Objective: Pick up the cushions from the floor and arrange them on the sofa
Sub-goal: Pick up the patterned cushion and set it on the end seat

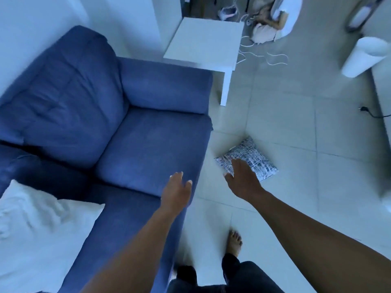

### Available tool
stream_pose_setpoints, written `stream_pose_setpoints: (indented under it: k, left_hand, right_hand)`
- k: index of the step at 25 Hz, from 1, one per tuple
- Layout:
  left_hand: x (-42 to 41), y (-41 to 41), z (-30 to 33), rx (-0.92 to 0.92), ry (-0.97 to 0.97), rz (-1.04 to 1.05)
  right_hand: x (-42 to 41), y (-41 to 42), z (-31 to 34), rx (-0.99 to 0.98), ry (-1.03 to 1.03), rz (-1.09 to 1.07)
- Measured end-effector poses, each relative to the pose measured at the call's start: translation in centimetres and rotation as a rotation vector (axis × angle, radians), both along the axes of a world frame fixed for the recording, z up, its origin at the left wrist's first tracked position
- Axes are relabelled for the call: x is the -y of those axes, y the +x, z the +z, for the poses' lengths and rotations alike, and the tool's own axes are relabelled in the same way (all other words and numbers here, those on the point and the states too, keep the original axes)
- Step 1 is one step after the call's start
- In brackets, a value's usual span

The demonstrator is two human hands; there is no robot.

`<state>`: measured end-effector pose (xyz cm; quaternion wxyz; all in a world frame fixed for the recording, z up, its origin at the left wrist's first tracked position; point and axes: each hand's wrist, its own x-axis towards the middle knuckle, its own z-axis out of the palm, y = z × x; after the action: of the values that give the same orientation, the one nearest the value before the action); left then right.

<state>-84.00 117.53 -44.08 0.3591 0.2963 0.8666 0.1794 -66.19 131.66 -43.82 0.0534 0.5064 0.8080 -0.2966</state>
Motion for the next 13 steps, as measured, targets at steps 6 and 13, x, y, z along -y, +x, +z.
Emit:
stream_pose_setpoints:
  k: [6, 13]
  left_hand:
    - [-9.7, 8.2, -0.7, -0.049, -0.058, -0.24]
    - [-20.3, 9.9, -0.8, -0.187, -0.057, -0.469]
  right_hand:
    - [-8.1, 10.9, 0.5, 0.072, 0.022, -0.111]
    - [-14.1, 12.9, -0.5, 0.042, -0.01, -0.197]
